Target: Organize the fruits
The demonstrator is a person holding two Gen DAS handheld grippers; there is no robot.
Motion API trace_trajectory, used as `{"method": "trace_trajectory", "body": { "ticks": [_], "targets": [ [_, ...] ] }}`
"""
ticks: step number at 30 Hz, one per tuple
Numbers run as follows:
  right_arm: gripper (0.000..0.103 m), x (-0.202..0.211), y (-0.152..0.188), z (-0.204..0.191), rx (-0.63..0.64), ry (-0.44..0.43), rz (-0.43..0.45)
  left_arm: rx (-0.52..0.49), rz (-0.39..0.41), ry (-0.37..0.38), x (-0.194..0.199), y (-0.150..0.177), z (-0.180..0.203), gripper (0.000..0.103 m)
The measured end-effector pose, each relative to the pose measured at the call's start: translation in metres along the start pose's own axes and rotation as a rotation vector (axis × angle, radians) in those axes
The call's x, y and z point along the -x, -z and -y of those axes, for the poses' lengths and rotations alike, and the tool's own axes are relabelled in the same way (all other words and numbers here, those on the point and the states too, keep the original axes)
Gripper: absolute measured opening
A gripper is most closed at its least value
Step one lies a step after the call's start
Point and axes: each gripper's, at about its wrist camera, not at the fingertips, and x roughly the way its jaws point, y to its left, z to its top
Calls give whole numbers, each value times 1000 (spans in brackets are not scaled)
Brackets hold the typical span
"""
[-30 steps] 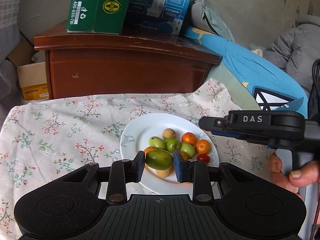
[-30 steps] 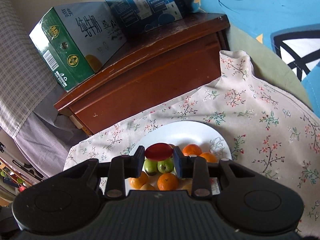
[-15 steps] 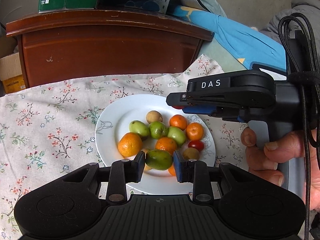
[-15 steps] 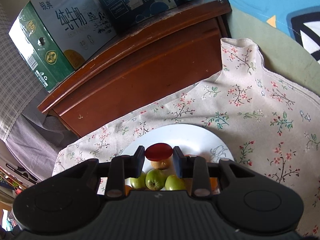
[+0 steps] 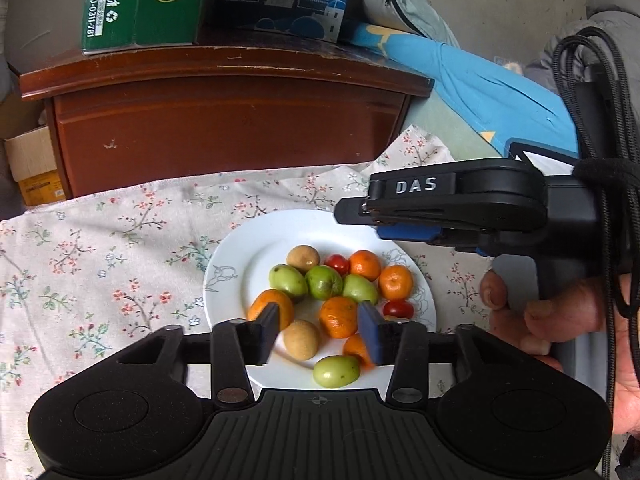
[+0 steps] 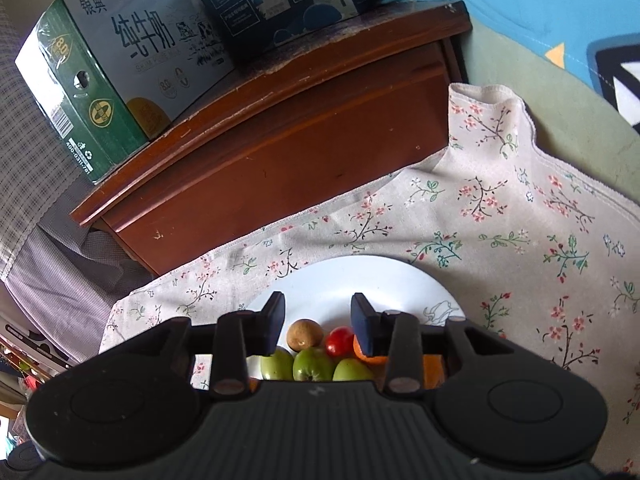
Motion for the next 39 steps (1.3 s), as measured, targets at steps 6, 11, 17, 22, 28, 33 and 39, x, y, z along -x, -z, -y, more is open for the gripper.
{"method": "trace_trajectory", "body": {
  "ticks": [6, 11, 17, 22, 28, 33, 39],
  "targets": [
    [52, 26, 1, -12, 26, 53, -1, 7, -18, -88, 24, -5, -9, 62],
    [62, 44, 13, -14, -4, 94, -35, 1, -49, -145, 38, -1, -13, 76],
    [83, 71, 32, -18, -15, 109, -43, -11, -81, -168, 46, 10, -10, 82],
    [96, 88, 45, -25, 1, 151, -36, 2, -108, -193, 53, 17, -8, 86],
    [101, 87, 61, -27, 63, 302, -121, 21, -157, -232, 47, 20, -10, 86],
    [101, 80, 68, -25, 106, 386, -185, 25, -187, -241, 41, 21, -11, 87],
    [101, 76, 78, -29, 114, 380, -249, 41, -260, -273, 32, 21, -11, 87]
  ]
}}
